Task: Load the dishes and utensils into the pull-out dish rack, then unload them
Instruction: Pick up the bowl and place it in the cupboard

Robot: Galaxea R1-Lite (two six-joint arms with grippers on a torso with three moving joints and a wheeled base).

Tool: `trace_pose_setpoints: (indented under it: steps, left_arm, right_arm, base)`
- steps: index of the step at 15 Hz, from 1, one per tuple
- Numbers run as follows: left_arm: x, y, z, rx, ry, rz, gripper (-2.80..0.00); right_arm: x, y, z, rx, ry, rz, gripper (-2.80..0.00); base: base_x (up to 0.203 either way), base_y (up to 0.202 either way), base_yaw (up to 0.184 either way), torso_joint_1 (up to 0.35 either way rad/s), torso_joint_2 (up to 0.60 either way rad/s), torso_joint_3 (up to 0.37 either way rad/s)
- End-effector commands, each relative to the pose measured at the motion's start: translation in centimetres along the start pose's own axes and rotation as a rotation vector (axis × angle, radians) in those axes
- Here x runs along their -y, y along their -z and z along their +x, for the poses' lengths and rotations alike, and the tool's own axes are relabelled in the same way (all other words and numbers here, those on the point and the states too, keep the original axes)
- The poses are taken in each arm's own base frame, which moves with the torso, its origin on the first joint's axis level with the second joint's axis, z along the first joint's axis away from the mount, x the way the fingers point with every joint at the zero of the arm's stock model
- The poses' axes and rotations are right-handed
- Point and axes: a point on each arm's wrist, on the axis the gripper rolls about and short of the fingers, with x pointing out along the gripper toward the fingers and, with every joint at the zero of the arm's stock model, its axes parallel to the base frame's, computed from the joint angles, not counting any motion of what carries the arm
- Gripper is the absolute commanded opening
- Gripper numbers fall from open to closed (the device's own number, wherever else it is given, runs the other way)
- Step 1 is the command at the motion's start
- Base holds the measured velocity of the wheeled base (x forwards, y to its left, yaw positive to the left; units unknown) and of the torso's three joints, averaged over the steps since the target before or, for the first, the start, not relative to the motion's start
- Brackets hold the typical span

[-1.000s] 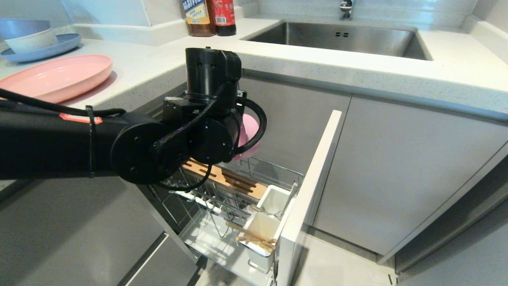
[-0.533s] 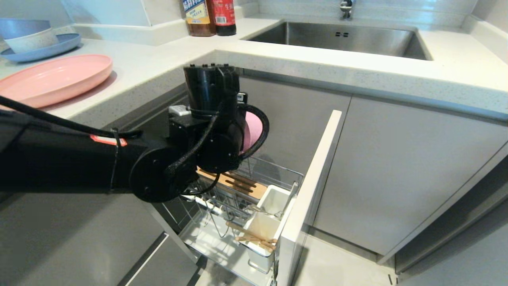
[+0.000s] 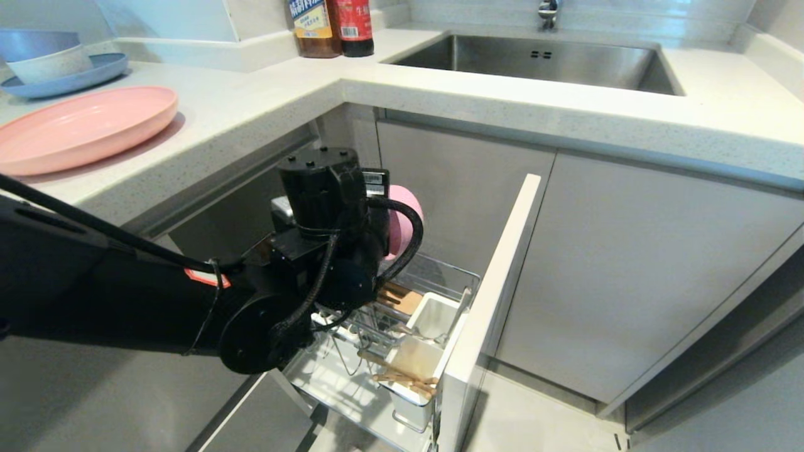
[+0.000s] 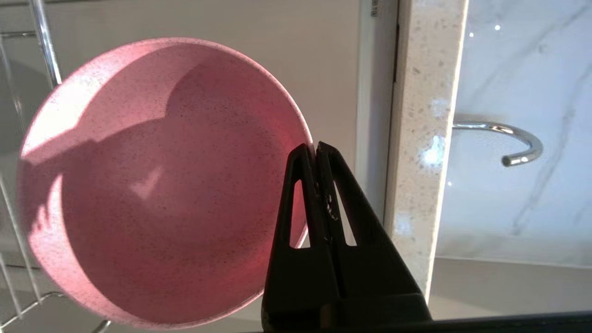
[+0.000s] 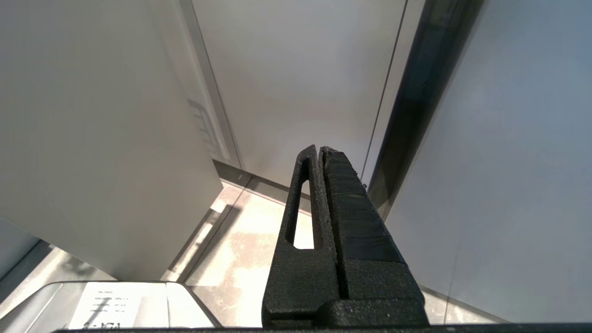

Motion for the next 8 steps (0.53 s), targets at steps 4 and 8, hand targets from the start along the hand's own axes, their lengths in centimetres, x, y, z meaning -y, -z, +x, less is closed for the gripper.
trace_pose_setpoints:
  steps: [4,8]
  left_arm:
    - [-2.0,0.6,0.8,0.007,-0.030,0.015,-2.80]
    - [-3.1,0.7,1.7,0.008,-0.045,0.026,-2.80]
  right_arm:
    - [0.0,0.0,0.0,-0.002,-0.001,0.000,-2.80]
    - [0.0,0.0,0.0,-0.002,-0.001,0.000,-2.80]
  base:
    - [0.000,0.000,0.000,0.000,0.00,0.000]
    - [0.000,0.000,0.000,0.000,0.00,0.000]
